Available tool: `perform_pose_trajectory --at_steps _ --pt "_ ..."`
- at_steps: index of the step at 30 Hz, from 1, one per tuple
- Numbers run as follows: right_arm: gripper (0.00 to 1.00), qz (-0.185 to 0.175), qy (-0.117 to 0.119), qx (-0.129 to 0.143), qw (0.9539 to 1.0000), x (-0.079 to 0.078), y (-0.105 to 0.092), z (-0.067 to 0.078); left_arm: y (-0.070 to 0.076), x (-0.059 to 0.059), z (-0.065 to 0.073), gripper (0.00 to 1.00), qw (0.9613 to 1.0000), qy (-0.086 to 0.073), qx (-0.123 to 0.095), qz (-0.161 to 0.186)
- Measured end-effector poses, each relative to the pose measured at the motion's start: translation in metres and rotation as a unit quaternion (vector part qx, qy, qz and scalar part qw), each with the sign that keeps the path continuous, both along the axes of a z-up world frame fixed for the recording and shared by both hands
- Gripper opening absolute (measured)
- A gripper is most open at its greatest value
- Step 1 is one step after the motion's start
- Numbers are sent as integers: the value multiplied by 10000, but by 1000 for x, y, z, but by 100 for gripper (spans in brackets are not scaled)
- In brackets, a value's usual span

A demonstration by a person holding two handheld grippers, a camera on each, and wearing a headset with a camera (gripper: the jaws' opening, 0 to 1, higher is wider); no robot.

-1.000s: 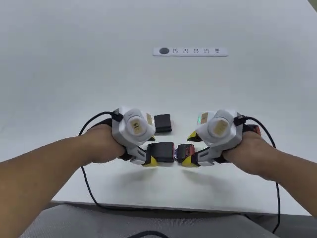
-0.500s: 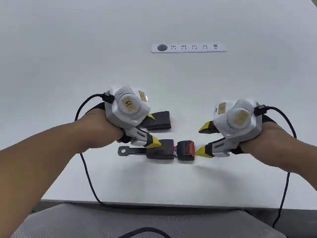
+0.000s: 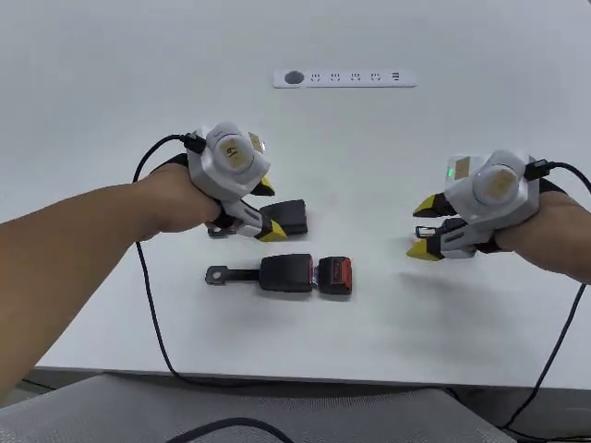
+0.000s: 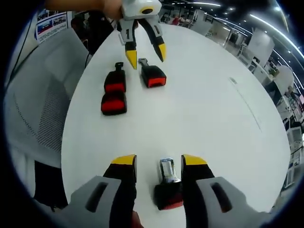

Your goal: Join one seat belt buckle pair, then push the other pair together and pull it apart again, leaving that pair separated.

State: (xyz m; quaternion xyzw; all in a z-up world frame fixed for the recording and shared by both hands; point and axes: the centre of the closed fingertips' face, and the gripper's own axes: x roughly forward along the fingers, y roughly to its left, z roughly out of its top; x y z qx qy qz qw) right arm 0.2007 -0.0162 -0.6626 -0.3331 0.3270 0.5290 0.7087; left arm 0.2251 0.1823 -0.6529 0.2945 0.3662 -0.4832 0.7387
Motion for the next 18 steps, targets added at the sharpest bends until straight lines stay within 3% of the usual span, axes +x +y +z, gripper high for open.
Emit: perform_pose_trajectory --at_steps 2,8,14,18 --pt "36 -13 9 -62 10000 5 -9 -2 1 6 -3 45 10000 20 15 -24" --pt "36 -57 20 -224 9997 12 -35 -5 -1 6 -11 45 9995 58 110 -277" --pt "37 -44 126 -345 9993 18 -49 -16 -1 5 -22 44 9985 127 243 -483" --pt "37 -22 146 -387 9991 14 -54 -17 -6 2 -22 44 9979 229 120 -600"
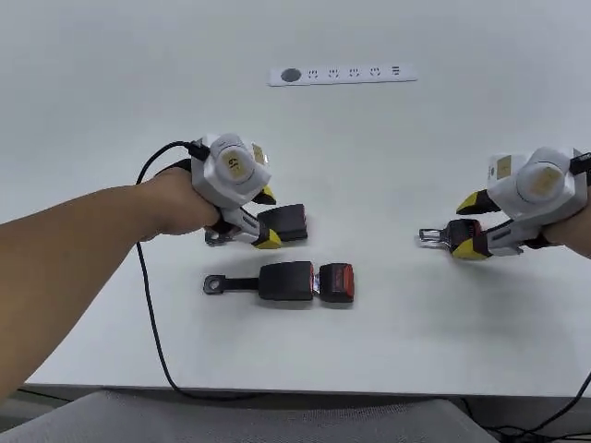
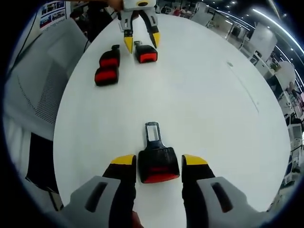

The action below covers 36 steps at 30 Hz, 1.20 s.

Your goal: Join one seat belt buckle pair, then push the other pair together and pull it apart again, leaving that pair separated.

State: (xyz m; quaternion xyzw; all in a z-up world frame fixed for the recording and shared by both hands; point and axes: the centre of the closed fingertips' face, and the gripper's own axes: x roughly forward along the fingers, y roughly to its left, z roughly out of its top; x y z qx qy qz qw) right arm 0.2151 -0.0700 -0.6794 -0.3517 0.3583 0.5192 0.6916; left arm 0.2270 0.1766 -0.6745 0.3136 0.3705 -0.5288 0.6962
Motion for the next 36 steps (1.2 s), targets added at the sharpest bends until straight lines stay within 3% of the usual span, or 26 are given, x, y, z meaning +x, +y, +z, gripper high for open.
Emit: perform_pose_trajectory --at_steps 4,7,8,9,10,13,19,28,36 --pt "36 -49 94 -41 9999 -2 -10 -8 1 2 -11 39 9995 -49 179 -253" --pt "35 -87 148 32 9998 -3 -10 -8 -1 6 -16 36 9996 -44 179 -208" --pt "34 -91 184 51 9998 -1 -11 -9 2 7 -17 36 9973 -251 403 -558" --pt "34 -97 200 61 9997 0 -11 -10 -4 3 -17 36 9977 -209 286 -583" --pt "34 -74 211 41 9997 -2 -10 -11 -1 5 -17 35 9984 -163 333 -438" --pt "33 -5 262 -97 9996 -1 -8 -13 -3 2 -18 34 9976 -188 391 -535" --pt "33 60 439 -218 9988 -1 -5 -14 -3 -1 -18 33 9976 -93 370 -572" --pt "33 18 290 -165 9994 -1 -2 -13 -2 -2 -18 33 9978 -102 386 -533" --pt "33 -5 169 24 9999 -3 32 -10 -1 0 -19 33 9979 -114 367 -521"
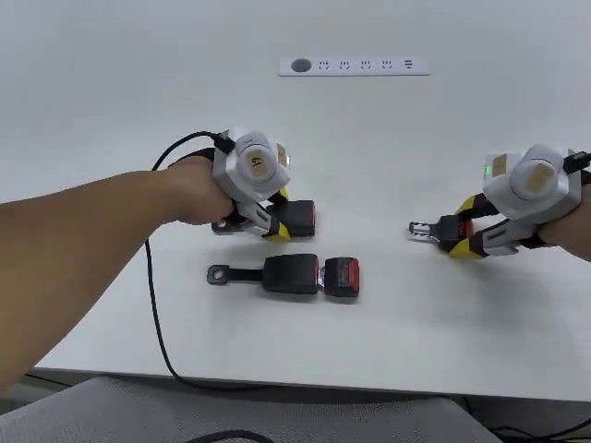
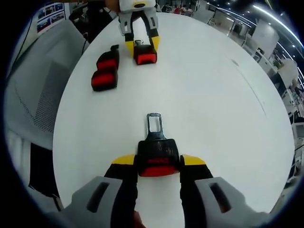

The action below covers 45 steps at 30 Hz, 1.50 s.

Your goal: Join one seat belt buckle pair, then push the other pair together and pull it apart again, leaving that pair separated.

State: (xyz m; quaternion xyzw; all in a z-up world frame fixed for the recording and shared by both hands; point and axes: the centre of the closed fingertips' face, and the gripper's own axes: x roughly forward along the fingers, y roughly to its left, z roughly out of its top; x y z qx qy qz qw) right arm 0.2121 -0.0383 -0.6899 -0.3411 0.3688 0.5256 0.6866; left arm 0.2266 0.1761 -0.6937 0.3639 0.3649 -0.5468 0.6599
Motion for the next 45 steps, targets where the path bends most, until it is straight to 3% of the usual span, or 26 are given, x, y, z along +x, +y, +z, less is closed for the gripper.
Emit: perform_pose_trajectory --at_steps 11,20,31,35,45 --pt "33 57 -106 357 9993 1 73 0 -2 -2 1 33 10000 8 26 -10" --pt "33 173 -167 412 9989 10 110 -2 -2 -2 2 33 10000 5 60 14" --pt "33 422 -190 375 9982 12 132 0 -2 -4 2 33 10000 33 88 26" --pt "33 583 -358 272 9973 13 133 1 -2 -3 1 33 9999 47 84 39" --pt "33 727 -169 656 9951 15 144 -1 0 -1 -1 33 10000 40 72 -14"
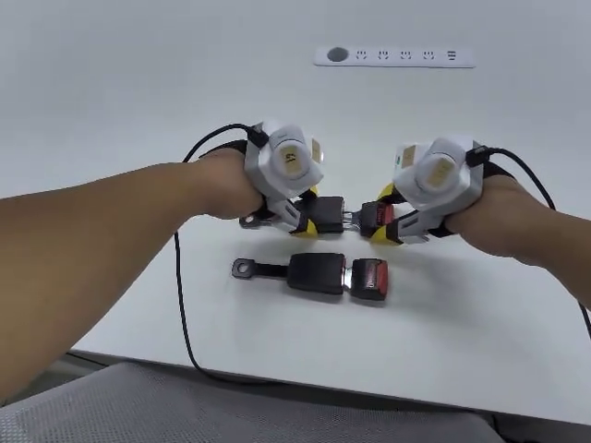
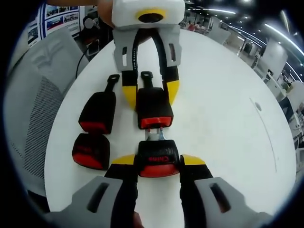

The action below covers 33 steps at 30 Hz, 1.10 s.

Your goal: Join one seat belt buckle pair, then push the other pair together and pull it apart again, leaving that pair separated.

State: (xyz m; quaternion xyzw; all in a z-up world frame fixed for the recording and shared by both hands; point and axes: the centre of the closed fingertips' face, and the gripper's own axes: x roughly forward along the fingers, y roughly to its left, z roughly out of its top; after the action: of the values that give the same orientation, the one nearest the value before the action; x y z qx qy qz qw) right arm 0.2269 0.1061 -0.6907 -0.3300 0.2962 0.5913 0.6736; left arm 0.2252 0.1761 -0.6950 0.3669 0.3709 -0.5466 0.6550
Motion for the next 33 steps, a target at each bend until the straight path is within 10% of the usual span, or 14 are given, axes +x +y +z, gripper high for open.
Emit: perform_pose_trajectory --at_steps 33 --pt "32 -21 -38 -65 10000 4 18 -1 0 3 0 33 9998 88 -72 -176"
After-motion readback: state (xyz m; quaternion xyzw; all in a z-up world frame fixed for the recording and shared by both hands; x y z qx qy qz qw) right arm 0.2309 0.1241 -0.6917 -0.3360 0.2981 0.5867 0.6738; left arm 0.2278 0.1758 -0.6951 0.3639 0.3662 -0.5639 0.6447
